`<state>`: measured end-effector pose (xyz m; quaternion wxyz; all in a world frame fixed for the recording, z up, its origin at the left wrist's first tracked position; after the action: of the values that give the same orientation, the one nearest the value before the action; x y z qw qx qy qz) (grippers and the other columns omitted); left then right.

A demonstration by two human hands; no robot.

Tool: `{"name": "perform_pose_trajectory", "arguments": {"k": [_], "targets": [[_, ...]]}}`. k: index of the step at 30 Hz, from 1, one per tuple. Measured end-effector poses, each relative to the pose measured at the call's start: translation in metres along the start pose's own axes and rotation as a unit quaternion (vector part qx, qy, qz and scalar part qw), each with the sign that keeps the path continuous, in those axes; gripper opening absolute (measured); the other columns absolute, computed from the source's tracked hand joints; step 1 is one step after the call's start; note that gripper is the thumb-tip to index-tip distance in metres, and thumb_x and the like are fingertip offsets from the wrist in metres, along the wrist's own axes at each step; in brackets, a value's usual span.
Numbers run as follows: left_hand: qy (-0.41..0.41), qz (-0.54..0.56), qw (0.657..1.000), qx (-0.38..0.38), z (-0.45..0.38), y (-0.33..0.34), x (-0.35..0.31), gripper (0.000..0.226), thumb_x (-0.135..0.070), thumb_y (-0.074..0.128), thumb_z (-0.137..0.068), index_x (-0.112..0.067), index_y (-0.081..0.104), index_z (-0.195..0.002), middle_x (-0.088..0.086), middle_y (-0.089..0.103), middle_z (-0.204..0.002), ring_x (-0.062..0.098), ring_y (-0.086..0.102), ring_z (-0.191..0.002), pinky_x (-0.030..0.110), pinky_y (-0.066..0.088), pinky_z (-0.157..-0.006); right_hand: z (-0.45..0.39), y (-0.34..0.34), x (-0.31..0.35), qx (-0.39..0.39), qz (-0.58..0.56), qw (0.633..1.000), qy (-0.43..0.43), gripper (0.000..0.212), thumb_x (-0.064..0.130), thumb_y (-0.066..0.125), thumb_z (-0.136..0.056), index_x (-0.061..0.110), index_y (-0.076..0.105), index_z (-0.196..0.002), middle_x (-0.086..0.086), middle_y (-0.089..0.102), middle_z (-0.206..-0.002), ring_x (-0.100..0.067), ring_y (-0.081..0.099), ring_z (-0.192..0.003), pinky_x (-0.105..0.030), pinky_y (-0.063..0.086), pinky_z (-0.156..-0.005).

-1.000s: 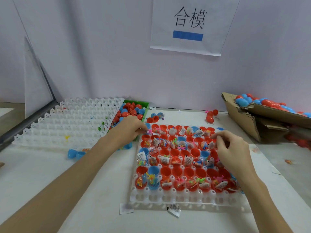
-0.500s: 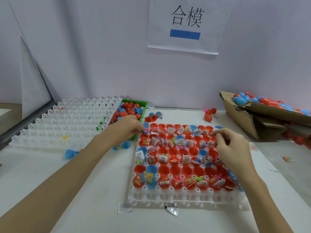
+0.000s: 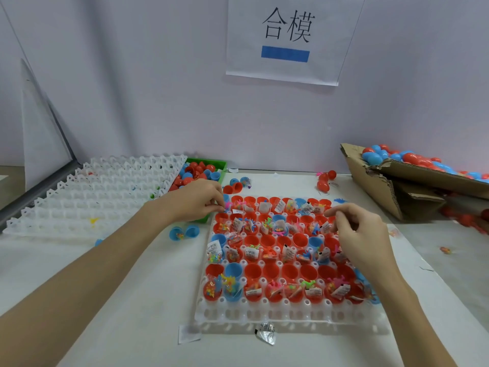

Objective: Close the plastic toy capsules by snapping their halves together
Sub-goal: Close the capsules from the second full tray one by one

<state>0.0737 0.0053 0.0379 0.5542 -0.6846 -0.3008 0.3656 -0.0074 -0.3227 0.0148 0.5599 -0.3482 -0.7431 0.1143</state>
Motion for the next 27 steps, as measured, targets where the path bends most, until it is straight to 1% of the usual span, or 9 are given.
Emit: {"name": "perform_pose_trajectory", "arguments": {"k": [3, 8, 11, 13, 16, 17, 19, 24, 27], "targets": [[-0.007, 0.012, 1.0, -0.013, -0.001, 0.002, 0.0, 0.019, -0.02, 0.071, -0.098, -0.014, 0.081, -0.113, -0.003, 0.067, -0.107, 0.009, 0.06, -0.095, 0.03, 0.051, -0.093, 0.0, 0.0, 0.0, 0.002, -0.002, 1.0, 0.0, 0.022, 0.012, 0.054, -0.104, 0.026, 0.07, -0.099, 0.017, 0.067, -0.086, -0.007, 0.066, -0.074, -0.016, 0.047, -0.064], [-0.07, 0.074, 0.991, -0.084, -0.003, 0.008, 0.002, 0.011, -0.024, 0.086, -0.085, -0.016, 0.084, -0.092, -0.018, 0.065, -0.075, -0.002, 0.062, -0.069, 0.008, 0.047, -0.065, 0.001, -0.001, 0.0, 0.003, -0.01, 1.0, -0.003, 0.026, 0.013, 0.054, -0.104, 0.031, 0.069, -0.095, 0.015, 0.067, -0.085, -0.007, 0.065, -0.072, -0.016, 0.045, -0.06], [-0.092, 0.099, 0.987, -0.086, -0.007, 0.01, 0.009, 0.015, -0.028, 0.09, -0.08, -0.021, 0.076, -0.08, -0.01, 0.067, -0.075, 0.005, 0.06, -0.069, 0.013, 0.046, -0.061, 0.0, -0.001, 0.0, 0.003, -0.015, 1.0, 0.004, 0.024, 0.013, 0.054, -0.105, 0.029, 0.07, -0.098, 0.015, 0.068, -0.085, 0.003, 0.064, -0.074, -0.014, 0.043, -0.061], [-0.093, 0.101, 0.987, -0.08, -0.012, 0.011, 0.014, 0.019, -0.031, 0.089, -0.081, -0.023, 0.072, -0.084, -0.007, 0.066, -0.085, 0.011, 0.059, -0.078, 0.019, 0.044, -0.065, 0.0, -0.002, 0.0, 0.002, -0.015, 1.0, 0.008, 0.023, 0.013, 0.054, -0.105, 0.028, 0.07, -0.099, 0.015, 0.068, -0.085, 0.001, 0.064, -0.073, -0.013, 0.042, -0.061], [-0.092, 0.105, 0.99, -0.006, -0.018, 0.013, 0.021, 0.042, -0.036, 0.081, -0.089, -0.026, 0.062, -0.125, -0.019, 0.06, -0.123, 0.005, 0.055, -0.115, 0.011, 0.039, -0.087, 0.0, -0.002, 0.0, 0.002, -0.015, 1.0, 0.008, 0.023, 0.012, 0.054, -0.104, 0.028, 0.07, -0.098, 0.016, 0.067, -0.086, -0.003, 0.064, -0.071, -0.013, 0.043, -0.061], [-0.091, 0.104, 0.99, 0.034, -0.019, 0.013, 0.022, 0.053, -0.037, 0.076, -0.093, -0.027, 0.054, -0.139, -0.017, 0.057, -0.137, 0.005, 0.051, -0.125, 0.014, 0.037, -0.096, 0.0, -0.002, 0.0, 0.003, -0.015, 1.0, 0.009, 0.023, 0.013, 0.054, -0.104, 0.028, 0.07, -0.098, 0.017, 0.067, -0.086, -0.002, 0.065, -0.072, -0.013, 0.043, -0.061], [-0.086, 0.079, 0.99, 0.076, -0.021, 0.015, 0.024, 0.055, -0.04, 0.069, -0.098, -0.03, 0.049, -0.149, -0.013, 0.053, -0.15, 0.005, 0.047, -0.133, 0.022, 0.035, -0.105, 0.0, -0.002, -0.001, 0.004, -0.016, 1.0, 0.012, 0.023, 0.013, 0.054, -0.105, 0.028, 0.07, -0.099, 0.017, 0.067, -0.086, -0.002, 0.065, -0.072, -0.013, 0.044, -0.06], [-0.059, 0.045, 0.997, -0.01, -0.018, 0.014, 0.019, 0.045, -0.039, 0.076, -0.093, -0.024, 0.066, -0.135, -0.009, 0.067, -0.133, -0.002, 0.051, -0.109, 0.018, 0.038, -0.092, -0.001, -0.003, -0.003, 0.003, -0.02, 1.0, 0.011, 0.023, 0.013, 0.054, -0.105, 0.028, 0.07, -0.099, 0.014, 0.068, -0.084, -0.009, 0.065, -0.071, -0.014, 0.044, -0.058], [-0.047, 0.058, 0.996, -0.041, -0.015, 0.014, 0.015, 0.037, -0.035, 0.081, -0.089, -0.025, 0.071, -0.123, -0.009, 0.061, -0.119, 0.003, 0.053, -0.108, 0.02, 0.043, -0.092, -0.001, -0.003, -0.002, 0.003, -0.019, 1.0, 0.013, 0.022, 0.014, 0.054, -0.105, 0.029, 0.07, -0.1, 0.014, 0.068, -0.084, -0.006, 0.065, -0.069, -0.01, 0.043, -0.054]]}}
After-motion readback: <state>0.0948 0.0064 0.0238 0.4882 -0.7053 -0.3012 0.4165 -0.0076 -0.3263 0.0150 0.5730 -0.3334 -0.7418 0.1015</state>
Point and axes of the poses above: each hand's wrist, its own z-axis away from the middle knuckle, its own y-axis out of the palm, x = y × z, the point moved 1 cm from there along -z, towards the middle knuckle
